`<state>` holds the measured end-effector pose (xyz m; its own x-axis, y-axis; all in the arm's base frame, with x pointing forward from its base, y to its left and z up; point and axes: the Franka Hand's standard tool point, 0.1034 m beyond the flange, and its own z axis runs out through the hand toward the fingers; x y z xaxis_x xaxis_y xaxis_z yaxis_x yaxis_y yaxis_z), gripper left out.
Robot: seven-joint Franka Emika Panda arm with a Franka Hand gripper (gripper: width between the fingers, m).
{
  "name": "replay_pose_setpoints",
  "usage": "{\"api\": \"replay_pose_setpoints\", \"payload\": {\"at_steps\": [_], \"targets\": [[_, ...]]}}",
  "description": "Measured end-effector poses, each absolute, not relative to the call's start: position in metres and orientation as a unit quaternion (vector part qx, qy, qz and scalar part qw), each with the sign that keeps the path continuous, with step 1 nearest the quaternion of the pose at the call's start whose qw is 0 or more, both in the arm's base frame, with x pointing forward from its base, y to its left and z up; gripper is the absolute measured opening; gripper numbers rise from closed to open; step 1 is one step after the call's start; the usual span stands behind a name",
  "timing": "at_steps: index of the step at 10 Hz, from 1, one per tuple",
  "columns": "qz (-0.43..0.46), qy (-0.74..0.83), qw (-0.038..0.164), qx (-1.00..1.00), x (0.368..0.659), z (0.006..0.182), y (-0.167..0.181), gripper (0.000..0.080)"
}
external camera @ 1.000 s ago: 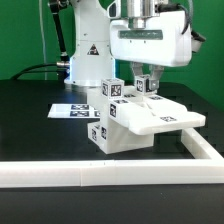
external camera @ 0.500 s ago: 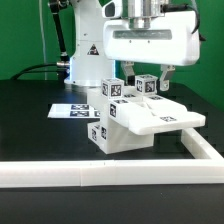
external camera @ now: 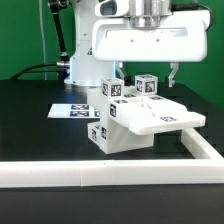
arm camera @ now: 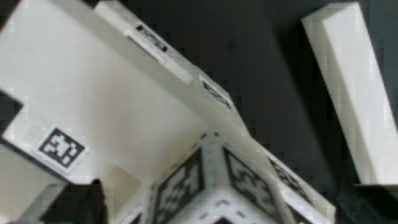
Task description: Assemble chair
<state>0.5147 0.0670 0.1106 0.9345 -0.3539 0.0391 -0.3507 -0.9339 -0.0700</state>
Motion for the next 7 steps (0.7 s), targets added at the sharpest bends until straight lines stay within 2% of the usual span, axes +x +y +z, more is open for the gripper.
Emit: {"api": "replay_pose_setpoints", "payload": {"at_steps": [7], "targets": [[-0.031, -0.057, 0.022, -0.998, 0.5145, 0.1101, 0.0647, 0.0648]]}}
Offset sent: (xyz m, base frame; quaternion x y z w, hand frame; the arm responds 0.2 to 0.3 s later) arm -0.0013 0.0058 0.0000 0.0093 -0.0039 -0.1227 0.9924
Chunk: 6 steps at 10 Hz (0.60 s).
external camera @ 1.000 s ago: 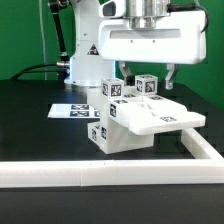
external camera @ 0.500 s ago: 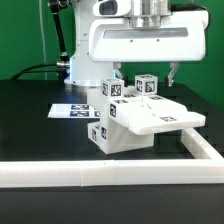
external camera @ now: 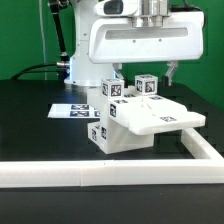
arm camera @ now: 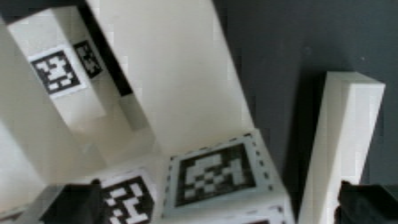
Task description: Assemble chair
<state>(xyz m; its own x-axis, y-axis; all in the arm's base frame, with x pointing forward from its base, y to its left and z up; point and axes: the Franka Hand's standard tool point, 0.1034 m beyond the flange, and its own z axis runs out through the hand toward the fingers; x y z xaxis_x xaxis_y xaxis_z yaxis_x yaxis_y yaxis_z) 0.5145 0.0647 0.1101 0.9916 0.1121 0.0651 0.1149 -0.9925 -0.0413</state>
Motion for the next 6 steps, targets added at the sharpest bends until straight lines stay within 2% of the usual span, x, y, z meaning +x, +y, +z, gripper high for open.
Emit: {"api": "replay_pose_setpoints", "payload": {"at_steps": [2, 3, 4, 6], "targets": [[-0.031, -0.056, 0.022, -0.998, 0.5144, 0.1098, 0.0645, 0.0393], [-0.031, -0.049, 0.023, -0.998, 0.5144, 0.1096, 0.0645, 0.0393], [-0.031, -0.042, 0.023, -0.998, 0.5143, 0.1095, 0.0644, 0.0281], [-0.030, -0.024, 0.024, -0.999, 0.5143, 0.1093, 0.0644, 0.0281]]}}
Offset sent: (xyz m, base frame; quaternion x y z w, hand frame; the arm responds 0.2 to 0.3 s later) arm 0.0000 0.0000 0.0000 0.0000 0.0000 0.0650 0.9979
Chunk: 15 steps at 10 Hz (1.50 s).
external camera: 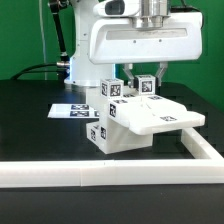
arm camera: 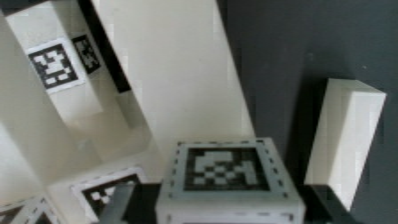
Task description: Assemble chair
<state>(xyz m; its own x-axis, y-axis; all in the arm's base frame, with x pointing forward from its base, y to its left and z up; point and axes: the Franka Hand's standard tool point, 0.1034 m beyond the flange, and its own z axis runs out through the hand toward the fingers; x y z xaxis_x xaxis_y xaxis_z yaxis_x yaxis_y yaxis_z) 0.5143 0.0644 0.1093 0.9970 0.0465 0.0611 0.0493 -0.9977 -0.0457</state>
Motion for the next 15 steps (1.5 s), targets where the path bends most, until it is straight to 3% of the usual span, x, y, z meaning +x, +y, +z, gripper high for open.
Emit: {"api": "replay_pose_setpoints", "payload": {"at_steps": [8, 12, 15], "targets": [[-0.020, 0.367, 0.034, -0.929, 0.5145, 0.1073, 0.0640, 0.0280], [-0.011, 0.507, 0.038, -0.861, 0.5138, 0.1059, 0.0645, 0.0276], [-0.011, 0.521, 0.039, -0.853, 0.5138, 0.1059, 0.0648, 0.0283]]}}
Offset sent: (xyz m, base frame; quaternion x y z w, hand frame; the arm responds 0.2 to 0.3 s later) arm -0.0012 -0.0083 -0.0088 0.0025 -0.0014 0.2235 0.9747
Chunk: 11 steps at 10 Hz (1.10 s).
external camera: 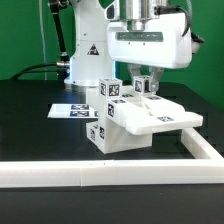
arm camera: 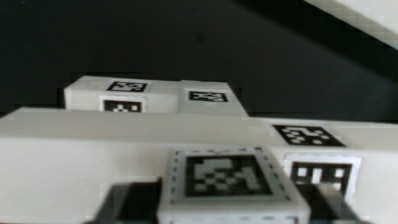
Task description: Assemble chair
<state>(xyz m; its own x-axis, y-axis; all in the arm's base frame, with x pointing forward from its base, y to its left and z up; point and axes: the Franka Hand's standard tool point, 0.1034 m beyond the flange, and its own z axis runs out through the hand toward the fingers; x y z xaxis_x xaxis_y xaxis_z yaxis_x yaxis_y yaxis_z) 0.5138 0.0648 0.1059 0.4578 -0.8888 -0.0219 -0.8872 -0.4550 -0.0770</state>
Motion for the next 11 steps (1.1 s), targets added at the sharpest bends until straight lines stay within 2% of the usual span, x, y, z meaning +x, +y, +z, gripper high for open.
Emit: {"api": "replay_pose_setpoints", "payload": {"at_steps": [1, 2, 3, 5, 9, 11], "targets": [[-0.012, 0.497, 0.038, -0.867, 0.5138, 0.1062, 0.0653, 0.0463], [-0.012, 0.488, 0.038, -0.872, 0.5135, 0.1065, 0.0678, 0.0605], [-0.014, 0.435, 0.037, -0.900, 0.5135, 0.1067, 0.0680, 0.0637], [-0.019, 0.328, 0.035, -0.944, 0.5126, 0.1059, 0.0698, 0.0647], [-0.028, 0.139, 0.032, -0.989, 0.5132, 0.1068, 0.0706, 0.0649], [-0.029, 0.096, 0.030, -0.995, 0.5132, 0.1068, 0.0708, 0.0649]]}}
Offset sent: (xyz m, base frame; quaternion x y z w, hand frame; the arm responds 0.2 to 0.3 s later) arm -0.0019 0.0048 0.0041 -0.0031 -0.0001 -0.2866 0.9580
